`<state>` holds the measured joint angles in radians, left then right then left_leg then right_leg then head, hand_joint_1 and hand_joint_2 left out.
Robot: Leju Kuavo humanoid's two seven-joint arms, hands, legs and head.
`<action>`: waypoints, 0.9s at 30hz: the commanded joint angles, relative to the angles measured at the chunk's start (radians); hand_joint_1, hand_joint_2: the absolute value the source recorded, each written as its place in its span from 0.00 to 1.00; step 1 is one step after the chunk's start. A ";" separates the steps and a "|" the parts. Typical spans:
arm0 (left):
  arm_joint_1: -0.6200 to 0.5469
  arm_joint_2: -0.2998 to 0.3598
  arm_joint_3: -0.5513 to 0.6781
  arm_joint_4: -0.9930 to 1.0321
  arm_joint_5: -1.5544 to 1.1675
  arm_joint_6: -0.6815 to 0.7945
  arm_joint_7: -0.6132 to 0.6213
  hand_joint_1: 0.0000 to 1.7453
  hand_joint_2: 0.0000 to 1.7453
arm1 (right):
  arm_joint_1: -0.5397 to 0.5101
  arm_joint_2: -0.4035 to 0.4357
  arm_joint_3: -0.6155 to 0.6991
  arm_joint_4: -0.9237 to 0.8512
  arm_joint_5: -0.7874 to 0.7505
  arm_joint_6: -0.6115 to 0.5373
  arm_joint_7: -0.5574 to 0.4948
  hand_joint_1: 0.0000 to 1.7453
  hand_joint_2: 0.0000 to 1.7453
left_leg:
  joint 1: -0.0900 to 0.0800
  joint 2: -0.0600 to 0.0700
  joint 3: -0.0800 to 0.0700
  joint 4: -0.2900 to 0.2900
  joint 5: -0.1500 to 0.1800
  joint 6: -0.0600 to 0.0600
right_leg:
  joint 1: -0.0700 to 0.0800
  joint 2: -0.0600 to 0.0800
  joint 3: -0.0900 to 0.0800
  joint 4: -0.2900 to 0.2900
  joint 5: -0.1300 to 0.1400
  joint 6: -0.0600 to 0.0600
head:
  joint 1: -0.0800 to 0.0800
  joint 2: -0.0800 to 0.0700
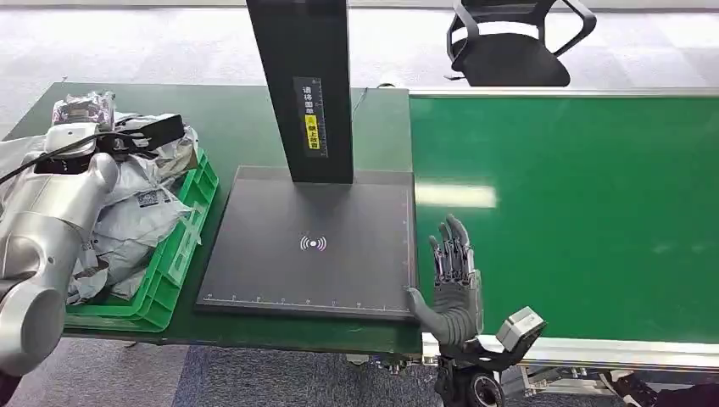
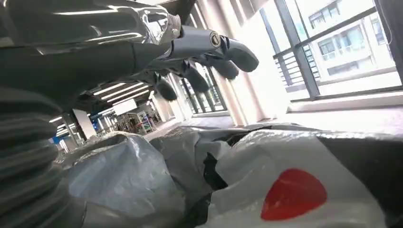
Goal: Moved the parcel from conveyor to table for the left to box.
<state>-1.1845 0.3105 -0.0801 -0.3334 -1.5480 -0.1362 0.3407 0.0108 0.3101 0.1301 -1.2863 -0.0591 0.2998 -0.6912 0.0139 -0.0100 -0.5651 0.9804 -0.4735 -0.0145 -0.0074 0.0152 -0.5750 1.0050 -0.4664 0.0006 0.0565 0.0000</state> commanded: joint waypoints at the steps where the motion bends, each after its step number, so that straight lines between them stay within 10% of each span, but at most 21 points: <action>1: -0.043 -0.005 -0.008 0.064 -0.022 -0.001 0.003 0.00 1.00 | -0.031 -0.013 -0.015 0.057 0.000 0.001 0.002 0.00 1.00 | 0.001 0.000 0.001 0.000 0.000 0.001 | 0.001 -0.001 0.001 -0.001 0.000 0.000 | 0.000 0.000; 18: -0.047 -0.009 0.002 0.063 -0.021 0.006 0.001 0.00 1.00 | -0.037 -0.015 -0.016 0.061 0.001 -0.001 0.003 0.00 1.00 | 0.001 0.000 0.001 0.000 0.000 0.001 | 0.001 -0.002 0.001 -0.001 0.000 0.000 | 0.000 0.000; 20: 0.006 -0.011 0.061 -0.005 0.017 0.346 -0.053 0.00 1.00 | -0.027 -0.008 -0.018 0.070 0.001 -0.005 0.008 0.00 1.00 | 0.001 0.000 0.001 0.000 0.000 0.001 | 0.001 -0.002 0.002 -0.001 0.000 0.000 | 0.000 0.000; 27: -0.027 -0.023 0.076 -0.018 0.008 0.378 -0.076 0.00 1.00 | -0.021 -0.003 -0.017 0.052 0.004 -0.006 0.011 0.00 1.00 | 0.000 0.000 0.001 0.000 0.000 0.001 | 0.001 -0.002 0.002 -0.001 0.000 0.000 | 0.000 0.000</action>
<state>-1.1655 0.3082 -0.0473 -0.3650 -1.5377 0.2445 0.2774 0.0064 0.3159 0.1232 -1.2715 -0.0561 0.2998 -0.6874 0.0138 -0.0097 -0.5651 0.9805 -0.4735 -0.0145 -0.0075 0.0153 -0.5751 1.0050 -0.4664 0.0006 0.0561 0.0000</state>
